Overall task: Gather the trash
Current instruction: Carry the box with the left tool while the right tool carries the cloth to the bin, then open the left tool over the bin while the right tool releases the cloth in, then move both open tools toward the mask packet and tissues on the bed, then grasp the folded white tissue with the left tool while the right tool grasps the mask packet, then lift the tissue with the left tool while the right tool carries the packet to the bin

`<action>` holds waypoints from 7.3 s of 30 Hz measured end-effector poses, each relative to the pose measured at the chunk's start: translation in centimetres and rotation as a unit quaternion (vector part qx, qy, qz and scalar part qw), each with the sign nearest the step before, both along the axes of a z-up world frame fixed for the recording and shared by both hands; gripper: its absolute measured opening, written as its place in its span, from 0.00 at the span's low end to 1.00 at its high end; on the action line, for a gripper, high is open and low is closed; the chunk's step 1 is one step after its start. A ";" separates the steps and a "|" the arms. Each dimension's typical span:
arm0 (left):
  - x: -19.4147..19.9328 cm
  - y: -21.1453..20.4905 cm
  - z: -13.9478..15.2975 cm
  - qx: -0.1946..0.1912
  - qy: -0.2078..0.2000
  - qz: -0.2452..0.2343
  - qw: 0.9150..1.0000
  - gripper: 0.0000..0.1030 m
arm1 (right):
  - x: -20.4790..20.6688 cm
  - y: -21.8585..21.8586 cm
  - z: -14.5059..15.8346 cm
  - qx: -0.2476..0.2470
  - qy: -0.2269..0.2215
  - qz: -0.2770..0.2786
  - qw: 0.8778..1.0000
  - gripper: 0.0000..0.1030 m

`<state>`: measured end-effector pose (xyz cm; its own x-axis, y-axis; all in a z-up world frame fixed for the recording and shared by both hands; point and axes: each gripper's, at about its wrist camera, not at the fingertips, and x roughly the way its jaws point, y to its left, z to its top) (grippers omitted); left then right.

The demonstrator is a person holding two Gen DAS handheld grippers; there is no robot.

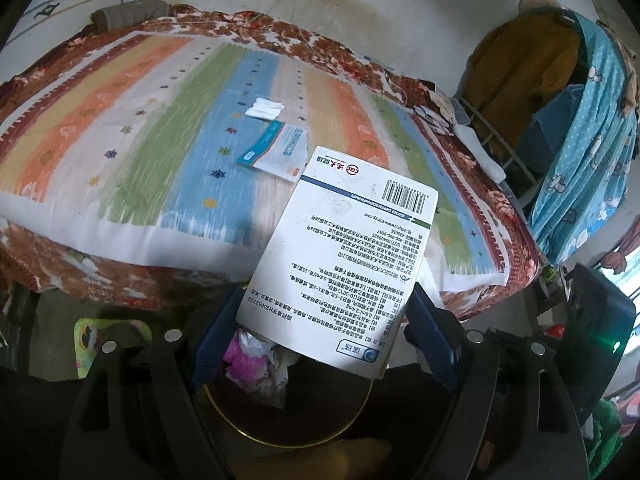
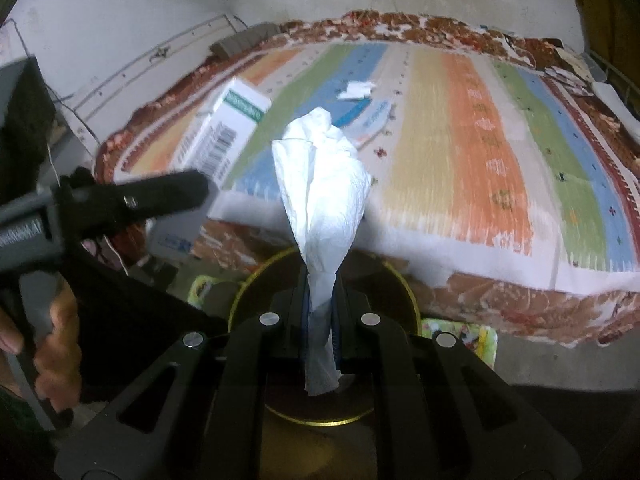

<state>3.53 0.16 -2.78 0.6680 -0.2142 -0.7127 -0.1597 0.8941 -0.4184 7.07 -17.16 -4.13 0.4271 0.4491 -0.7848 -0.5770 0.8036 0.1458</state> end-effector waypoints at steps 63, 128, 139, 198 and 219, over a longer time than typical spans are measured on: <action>10.3 6.3 1.8 0.051 0.065 0.066 0.994 0.94 | 11.3 3.5 0.5 0.022 0.072 -0.018 0.997 0.79; 35.8 16.2 -11.6 -0.179 0.062 0.037 0.981 0.85 | 31.8 9.9 -11.0 0.110 0.234 -0.066 0.964 0.51; 38.0 15.5 -14.0 -0.246 0.036 0.052 0.967 0.79 | 33.1 9.8 -11.8 0.126 0.248 -0.082 0.957 0.26; 27.2 11.8 1.7 0.003 0.036 0.020 0.999 0.01 | 25.2 8.5 0.8 -0.013 0.023 -0.011 1.000 0.00; 15.9 6.5 7.4 0.031 -0.022 -0.021 0.999 0.01 | 15.9 3.4 6.5 0.012 -0.061 -0.005 0.998 0.00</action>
